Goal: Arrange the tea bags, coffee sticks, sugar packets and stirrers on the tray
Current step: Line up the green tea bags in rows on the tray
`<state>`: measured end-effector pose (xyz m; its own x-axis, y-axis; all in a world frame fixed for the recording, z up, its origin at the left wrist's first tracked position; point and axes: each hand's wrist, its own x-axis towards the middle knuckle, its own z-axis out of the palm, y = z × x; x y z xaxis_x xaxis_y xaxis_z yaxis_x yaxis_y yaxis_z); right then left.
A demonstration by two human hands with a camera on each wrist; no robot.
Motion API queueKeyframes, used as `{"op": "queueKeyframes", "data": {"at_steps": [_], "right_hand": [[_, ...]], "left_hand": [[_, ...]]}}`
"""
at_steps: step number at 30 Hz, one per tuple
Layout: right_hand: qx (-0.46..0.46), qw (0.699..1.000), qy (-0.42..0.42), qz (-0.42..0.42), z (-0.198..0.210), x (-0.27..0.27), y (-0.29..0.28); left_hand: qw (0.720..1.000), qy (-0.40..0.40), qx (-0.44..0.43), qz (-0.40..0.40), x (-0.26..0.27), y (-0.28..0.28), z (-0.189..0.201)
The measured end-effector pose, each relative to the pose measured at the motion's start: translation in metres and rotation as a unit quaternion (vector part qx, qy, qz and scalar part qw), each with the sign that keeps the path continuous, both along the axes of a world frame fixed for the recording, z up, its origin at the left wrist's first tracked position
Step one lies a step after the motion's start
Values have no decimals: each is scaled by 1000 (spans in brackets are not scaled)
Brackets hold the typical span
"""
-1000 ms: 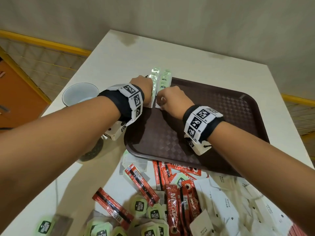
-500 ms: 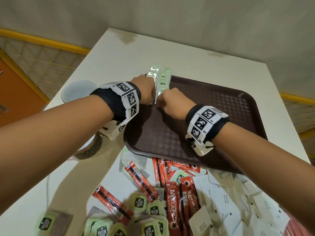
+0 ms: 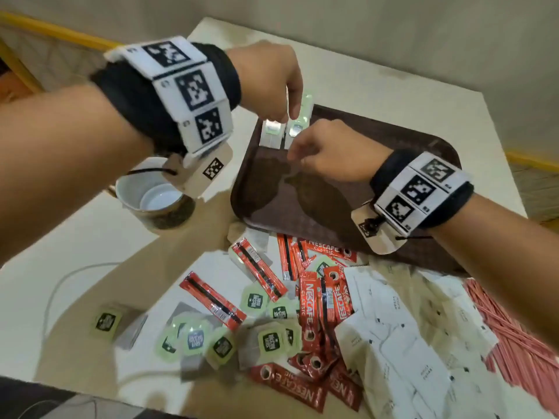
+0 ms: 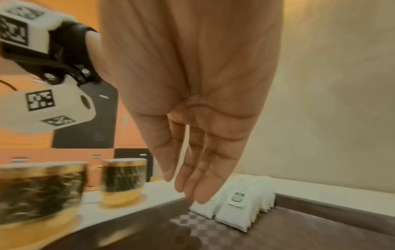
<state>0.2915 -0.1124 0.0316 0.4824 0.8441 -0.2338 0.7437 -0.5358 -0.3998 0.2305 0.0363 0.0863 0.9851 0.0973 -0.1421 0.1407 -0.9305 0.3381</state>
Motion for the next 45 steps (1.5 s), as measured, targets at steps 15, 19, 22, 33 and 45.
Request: {"op": "queueKeyframes", "data": {"at_steps": [15,19,22,33,45], "right_hand": [[-143,956,-64,249,-37,-150,-19],[-162,955,-85,234,-43,-155,-18],[-149,964,-56,212,-46,-154,-19],[68,971,231,-20,-31,-119,-33],[249,914,198,-252,-11,-15,-36]], "left_hand": [[981,183,-18,68,-247,7,-78],[986,159,-34,42,-253,-27,-95],[990,140,-1,25,-251,-43,-103],[994,94,-19,49,-253,-41,-101],[994,-59,-59,65,-188,-21,5]]}}
